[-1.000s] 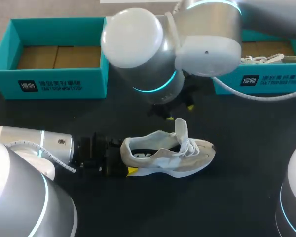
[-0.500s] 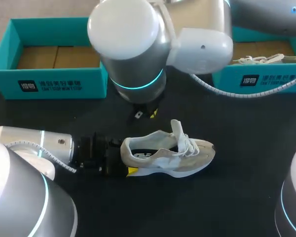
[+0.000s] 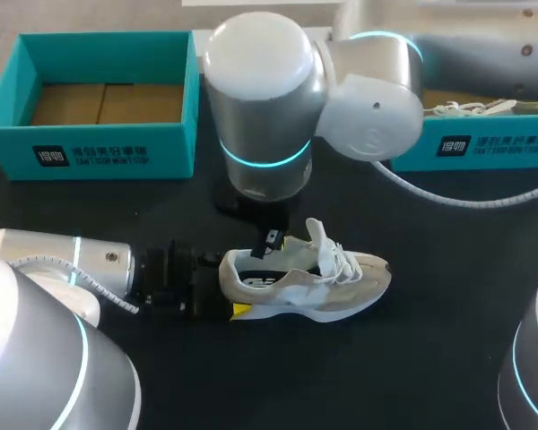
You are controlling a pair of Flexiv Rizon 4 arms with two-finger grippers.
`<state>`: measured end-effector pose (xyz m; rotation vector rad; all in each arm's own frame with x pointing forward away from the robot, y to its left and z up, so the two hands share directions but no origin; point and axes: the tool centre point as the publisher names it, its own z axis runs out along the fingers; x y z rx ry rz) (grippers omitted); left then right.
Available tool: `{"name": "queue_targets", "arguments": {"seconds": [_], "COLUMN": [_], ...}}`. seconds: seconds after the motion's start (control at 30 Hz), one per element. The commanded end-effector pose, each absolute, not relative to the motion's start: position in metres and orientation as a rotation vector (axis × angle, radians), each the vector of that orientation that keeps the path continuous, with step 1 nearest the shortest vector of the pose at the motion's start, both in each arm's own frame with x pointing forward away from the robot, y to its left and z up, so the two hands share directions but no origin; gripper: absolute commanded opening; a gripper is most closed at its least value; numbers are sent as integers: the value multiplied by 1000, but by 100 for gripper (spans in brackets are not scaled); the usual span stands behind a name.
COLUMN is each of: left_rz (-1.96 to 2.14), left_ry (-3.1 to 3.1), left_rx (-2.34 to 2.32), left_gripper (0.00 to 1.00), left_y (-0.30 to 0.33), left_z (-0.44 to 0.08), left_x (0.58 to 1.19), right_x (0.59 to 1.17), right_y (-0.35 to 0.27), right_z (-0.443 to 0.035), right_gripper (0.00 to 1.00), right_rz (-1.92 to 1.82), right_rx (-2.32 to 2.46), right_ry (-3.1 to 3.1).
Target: Take the shoe out of the shoebox, open the shoe tongue, remove and reinsert the insole, then place the shoe into the shoebox
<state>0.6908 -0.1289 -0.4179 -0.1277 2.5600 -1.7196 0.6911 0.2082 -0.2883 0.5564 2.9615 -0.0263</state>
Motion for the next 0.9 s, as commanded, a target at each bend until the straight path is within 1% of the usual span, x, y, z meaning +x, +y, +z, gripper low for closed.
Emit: {"name": "queue_targets", "arguments": {"seconds": [0.03, 0.33, 0.7, 0.77, 0.9], "left_rz": [-1715, -1715, -1715, -1715, -1715], "left_ry": [2561, 2561, 2561, 2561, 2561], "left_rx": [-131, -131, -131, -131, -131], "left_gripper": [0, 0, 0, 0, 0], "left_y": [-129, -129, -129, -129, -129], "left_z": [-419, -419, -419, -419, -419], "left_x": [689, 689, 689, 689, 689], "right_x": [701, 699, 703, 704, 705], "right_y": [207, 211, 212, 212, 211], "right_z": [-324, -357, -380, -383, -385], "right_gripper": [0, 0, 0, 38, 39], "right_rz": [24, -21, -32, -35, -34], "right_rx": [594, 607, 633, 635, 643], "right_ry": [3146, 3186, 3184, 3185, 3180]}}
